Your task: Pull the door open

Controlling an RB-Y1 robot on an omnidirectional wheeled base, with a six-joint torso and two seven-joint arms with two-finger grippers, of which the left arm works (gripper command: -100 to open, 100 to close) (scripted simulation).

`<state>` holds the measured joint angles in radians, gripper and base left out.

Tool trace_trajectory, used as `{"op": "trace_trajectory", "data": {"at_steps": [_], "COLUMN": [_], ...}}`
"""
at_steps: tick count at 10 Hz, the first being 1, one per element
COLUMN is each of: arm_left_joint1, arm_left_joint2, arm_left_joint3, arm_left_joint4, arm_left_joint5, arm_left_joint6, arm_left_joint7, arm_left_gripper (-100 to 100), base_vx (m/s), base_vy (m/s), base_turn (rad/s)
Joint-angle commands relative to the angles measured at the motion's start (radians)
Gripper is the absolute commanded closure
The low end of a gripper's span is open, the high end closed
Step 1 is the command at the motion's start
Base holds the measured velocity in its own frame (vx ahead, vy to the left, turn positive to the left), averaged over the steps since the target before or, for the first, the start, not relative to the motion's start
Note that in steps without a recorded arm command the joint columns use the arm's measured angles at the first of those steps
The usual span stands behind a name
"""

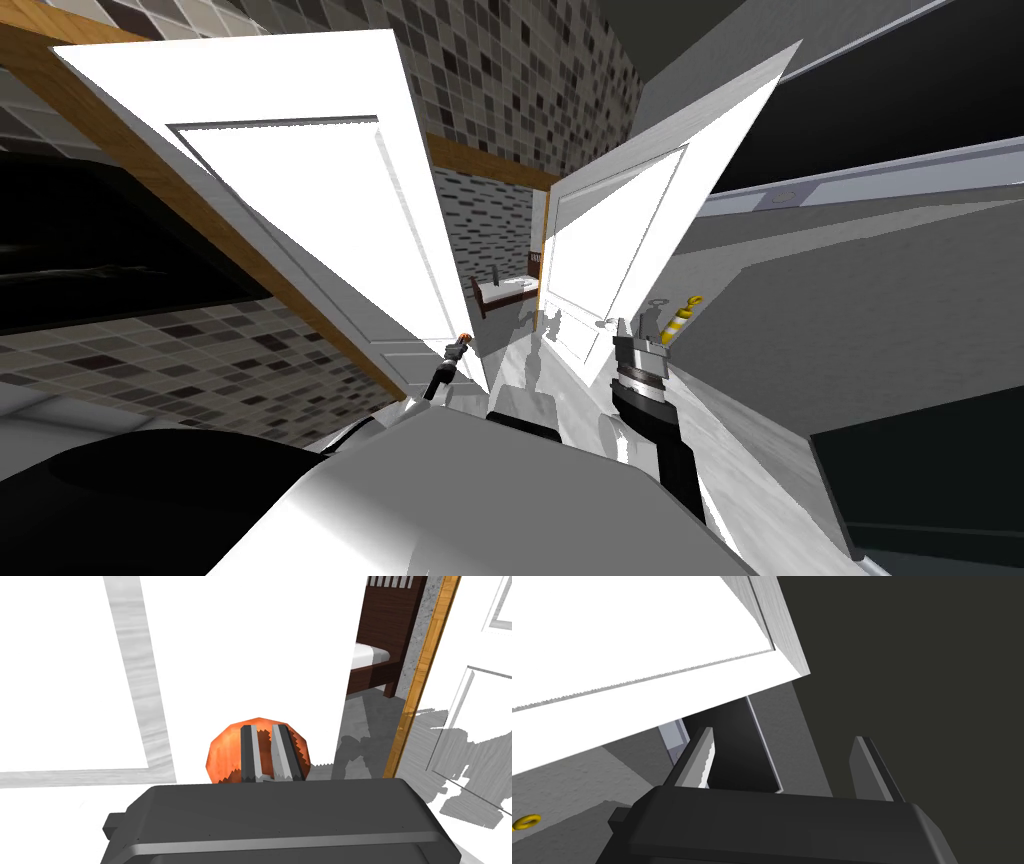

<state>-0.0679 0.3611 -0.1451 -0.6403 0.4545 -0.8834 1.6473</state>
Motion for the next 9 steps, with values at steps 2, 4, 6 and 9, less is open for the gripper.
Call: {"op": "trace_trajectory", "data": {"at_steps": [2, 4, 6, 9], "arm_left_joint1": [-0.011, 0.0, 0.009, 0.025], "arm_left_joint2": [-0.006, 0.011, 0.021, 0.039], "arm_left_joint3": [-0.001, -0.028, -0.046, -0.079], "arm_left_joint4": [0.029, 0.028, 0.026, 0.024], "arm_left_joint5": [-0.001, -0.016, -0.026, -0.043], "arm_left_joint6": [-0.013, -0.029, -0.036, -0.048], "arm_left_joint7": [0.002, 0.029, 0.047, 0.08], "arm_left_gripper": [100, 100, 100, 100], "base_vx": [-0.006, -0.185, -0.211, -0.146], "base_vy": [-0.006, 0.034, 0.043, 0.039], "base_turn": [0.015, -0.096, -0.085, -0.055]}}
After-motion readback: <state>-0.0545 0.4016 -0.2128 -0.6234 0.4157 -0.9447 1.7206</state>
